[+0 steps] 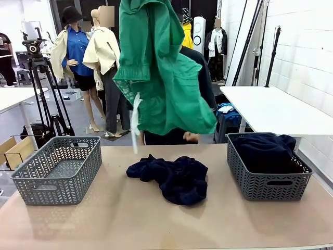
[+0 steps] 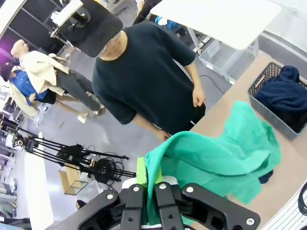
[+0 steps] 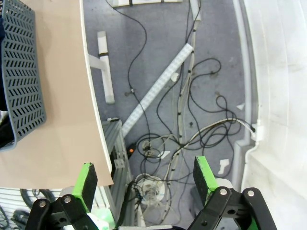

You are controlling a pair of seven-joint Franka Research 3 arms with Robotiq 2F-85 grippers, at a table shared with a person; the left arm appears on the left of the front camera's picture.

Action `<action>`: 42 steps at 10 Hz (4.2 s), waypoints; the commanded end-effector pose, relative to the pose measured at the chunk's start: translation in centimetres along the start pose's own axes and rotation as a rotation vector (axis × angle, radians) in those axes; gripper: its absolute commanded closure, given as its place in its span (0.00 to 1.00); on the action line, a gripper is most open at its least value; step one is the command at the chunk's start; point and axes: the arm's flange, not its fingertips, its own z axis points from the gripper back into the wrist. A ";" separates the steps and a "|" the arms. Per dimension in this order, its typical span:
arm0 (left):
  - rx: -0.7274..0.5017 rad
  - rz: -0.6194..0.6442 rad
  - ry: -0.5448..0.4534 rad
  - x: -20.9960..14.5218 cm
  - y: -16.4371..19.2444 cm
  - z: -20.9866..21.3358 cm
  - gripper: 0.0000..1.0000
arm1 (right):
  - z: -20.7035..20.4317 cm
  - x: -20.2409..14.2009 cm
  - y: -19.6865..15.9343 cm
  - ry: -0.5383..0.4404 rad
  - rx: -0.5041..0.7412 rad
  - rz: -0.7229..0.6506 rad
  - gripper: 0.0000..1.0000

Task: Sort the tops and bottoms.
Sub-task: Lift clothes from the center of the table with your left hand, then sort the clothes according to human instructions.

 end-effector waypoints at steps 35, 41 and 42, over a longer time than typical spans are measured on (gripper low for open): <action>-0.145 -0.092 -0.452 27.8 -11.3 -10.5 1.00 | 0.0 0.0 -0.1 0.007 -0.013 0.006 0.00; -0.381 -0.237 -0.549 29.2 -30.3 -16.0 1.00 | 0.0 0.0 -0.1 0.007 -0.013 0.006 0.00; -0.400 -0.261 -0.493 27.9 -31.8 -17.6 1.00 | 0.0 0.0 -0.1 0.007 -0.013 0.006 0.00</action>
